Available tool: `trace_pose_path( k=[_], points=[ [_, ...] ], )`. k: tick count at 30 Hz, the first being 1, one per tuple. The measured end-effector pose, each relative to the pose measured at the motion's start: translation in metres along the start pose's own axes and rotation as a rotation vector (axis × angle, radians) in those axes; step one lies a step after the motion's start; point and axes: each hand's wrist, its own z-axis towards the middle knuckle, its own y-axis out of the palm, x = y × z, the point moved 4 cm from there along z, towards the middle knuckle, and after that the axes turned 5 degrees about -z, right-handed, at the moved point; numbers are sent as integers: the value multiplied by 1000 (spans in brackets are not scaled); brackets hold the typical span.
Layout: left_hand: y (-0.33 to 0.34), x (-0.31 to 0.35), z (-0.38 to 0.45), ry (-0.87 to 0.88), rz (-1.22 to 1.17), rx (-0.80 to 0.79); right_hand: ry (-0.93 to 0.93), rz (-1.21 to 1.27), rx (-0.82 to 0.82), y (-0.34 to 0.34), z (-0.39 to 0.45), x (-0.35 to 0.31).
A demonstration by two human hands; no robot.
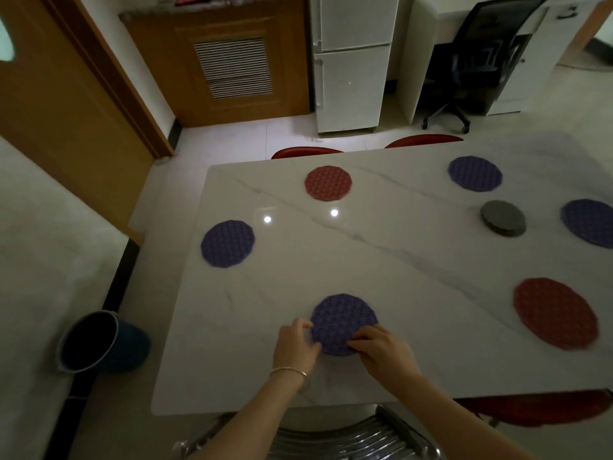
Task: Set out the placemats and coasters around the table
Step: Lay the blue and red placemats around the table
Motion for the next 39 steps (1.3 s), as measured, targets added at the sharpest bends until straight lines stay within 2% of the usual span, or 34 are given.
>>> trace_pose_path(
  k=[3, 6, 12, 23, 29, 35, 39],
  points=[
    [12, 10, -11, 349, 407, -87, -43, -53, -60, 9, -4, -1],
    [24, 14, -13, 462, 494, -127, -34, -109, -153, 20, -9, -2],
    [42, 26, -16, 476, 549, -191, 65, -108, -222, 27, -11, 4],
    [51, 35, -13, 400, 599, -155, 116, -87, -270, 20, -14, 17],
    [70, 114, 5, 473, 565, -146, 199, -101, -141, -33, -13, 66],
    [111, 210, 16, 589, 533, -104, 286, -138, -25, -107, -11, 159],
    [147, 265, 28, 600, 540, -67, 281, -158, 15, -139, -10, 228]
  ],
)
